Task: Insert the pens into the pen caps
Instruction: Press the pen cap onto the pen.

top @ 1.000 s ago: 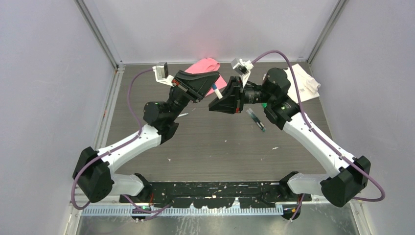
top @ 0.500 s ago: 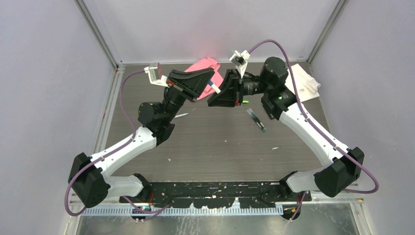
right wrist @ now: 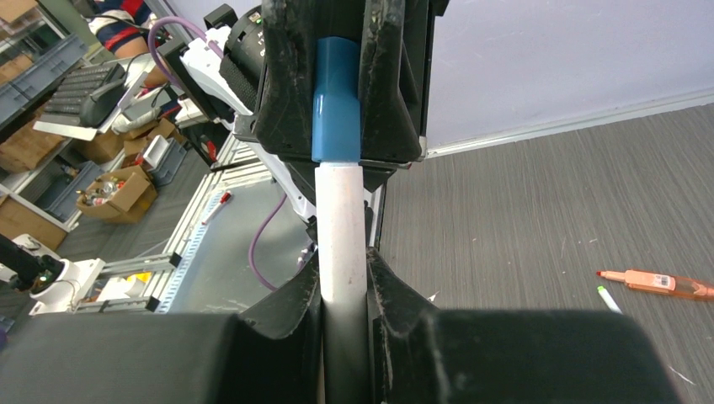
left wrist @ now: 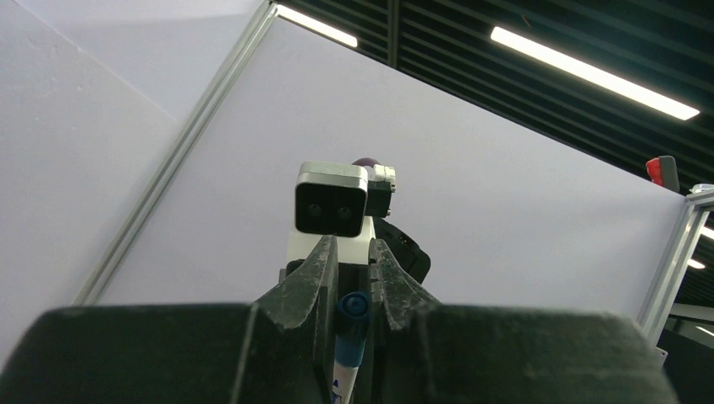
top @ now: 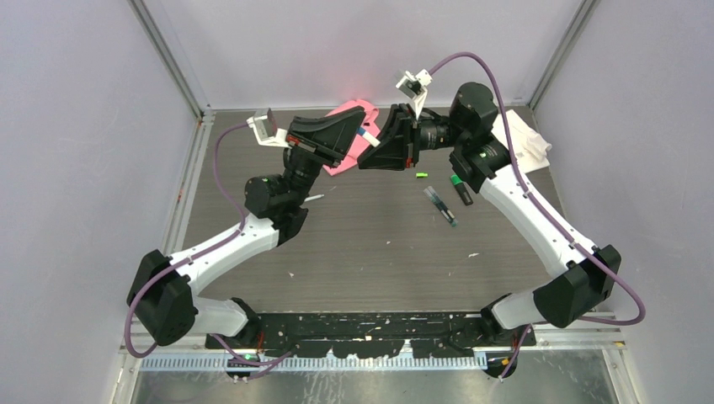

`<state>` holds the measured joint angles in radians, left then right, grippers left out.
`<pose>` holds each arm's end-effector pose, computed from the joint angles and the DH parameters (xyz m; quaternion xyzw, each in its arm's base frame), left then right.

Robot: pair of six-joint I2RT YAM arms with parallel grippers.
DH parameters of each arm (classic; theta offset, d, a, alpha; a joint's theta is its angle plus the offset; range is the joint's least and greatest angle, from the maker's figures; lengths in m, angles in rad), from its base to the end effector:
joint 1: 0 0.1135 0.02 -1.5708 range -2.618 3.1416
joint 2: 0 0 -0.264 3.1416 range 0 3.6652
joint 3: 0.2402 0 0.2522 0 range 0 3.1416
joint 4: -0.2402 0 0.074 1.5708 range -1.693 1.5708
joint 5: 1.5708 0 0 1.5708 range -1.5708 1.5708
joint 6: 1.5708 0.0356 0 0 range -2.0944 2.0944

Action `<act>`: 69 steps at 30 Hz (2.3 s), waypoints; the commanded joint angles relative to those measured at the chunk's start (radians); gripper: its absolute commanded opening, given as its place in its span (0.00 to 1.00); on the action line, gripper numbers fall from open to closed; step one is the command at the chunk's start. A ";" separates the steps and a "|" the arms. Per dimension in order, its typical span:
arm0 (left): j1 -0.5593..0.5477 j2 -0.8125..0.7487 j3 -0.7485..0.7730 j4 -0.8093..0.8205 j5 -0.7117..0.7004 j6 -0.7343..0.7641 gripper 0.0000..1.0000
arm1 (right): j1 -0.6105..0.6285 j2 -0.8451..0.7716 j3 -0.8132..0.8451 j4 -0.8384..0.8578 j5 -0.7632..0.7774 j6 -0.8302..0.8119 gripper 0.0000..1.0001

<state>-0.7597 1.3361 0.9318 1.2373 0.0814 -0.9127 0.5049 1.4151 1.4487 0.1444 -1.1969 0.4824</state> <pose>0.2018 -0.1957 0.4101 0.0103 0.3621 -0.7014 0.6138 0.2531 0.1777 0.4579 -0.4381 0.5251 0.6186 0.3869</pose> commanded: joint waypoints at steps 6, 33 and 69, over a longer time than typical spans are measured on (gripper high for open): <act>-0.090 0.148 -0.113 -0.436 0.680 -0.133 0.01 | 0.005 0.037 0.202 0.179 0.274 -0.026 0.01; 0.084 -0.008 -0.005 -0.755 0.543 -0.177 0.03 | 0.050 -0.050 0.075 -0.196 0.229 -0.297 0.01; 0.126 -0.361 -0.010 -0.721 0.298 0.056 0.70 | 0.032 -0.182 -0.300 0.216 0.276 0.076 0.01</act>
<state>-0.6392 1.0447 0.9764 0.4789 0.2901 -0.9897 0.5472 1.2697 1.1538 0.2462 -0.9546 0.4778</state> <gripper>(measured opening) 0.702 0.227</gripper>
